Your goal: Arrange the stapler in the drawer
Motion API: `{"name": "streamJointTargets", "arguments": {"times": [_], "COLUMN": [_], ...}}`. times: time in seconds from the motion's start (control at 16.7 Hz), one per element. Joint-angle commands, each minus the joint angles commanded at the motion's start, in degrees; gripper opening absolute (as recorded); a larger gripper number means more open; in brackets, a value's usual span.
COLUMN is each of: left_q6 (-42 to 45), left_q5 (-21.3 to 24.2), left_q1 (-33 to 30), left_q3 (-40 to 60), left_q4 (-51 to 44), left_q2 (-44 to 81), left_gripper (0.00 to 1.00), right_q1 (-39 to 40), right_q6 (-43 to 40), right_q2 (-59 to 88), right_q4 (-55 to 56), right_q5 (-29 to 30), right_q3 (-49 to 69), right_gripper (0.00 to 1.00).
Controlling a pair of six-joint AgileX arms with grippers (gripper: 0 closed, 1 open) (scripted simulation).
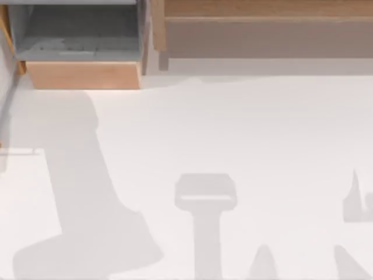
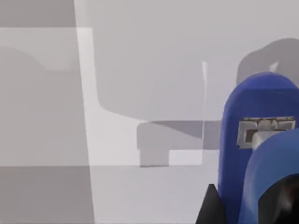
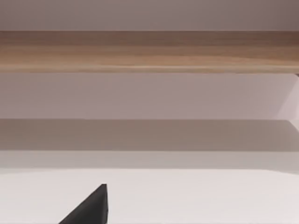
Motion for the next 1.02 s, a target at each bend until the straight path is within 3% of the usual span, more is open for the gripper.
{"name": "streamJointTargets", "arguments": {"times": [0.9,1.02], "left_q6": [0.02,0.02], "left_q5": [0.09,0.09], "left_q1": [0.15,0.15], "left_q3": [-6.38,-6.38], "left_q4": [4.13,4.13], "left_q2": [-2.24,-2.24], "left_gripper": [0.0,0.15], "right_q1": [0.0,0.0], "right_q6": [0.0,0.0], "right_q2": [0.0,0.0], "right_q4": [0.0,0.0], "right_q5": [0.0,0.0], "right_q3": [0.0,0.0], "right_gripper": [1.0,1.0]}}
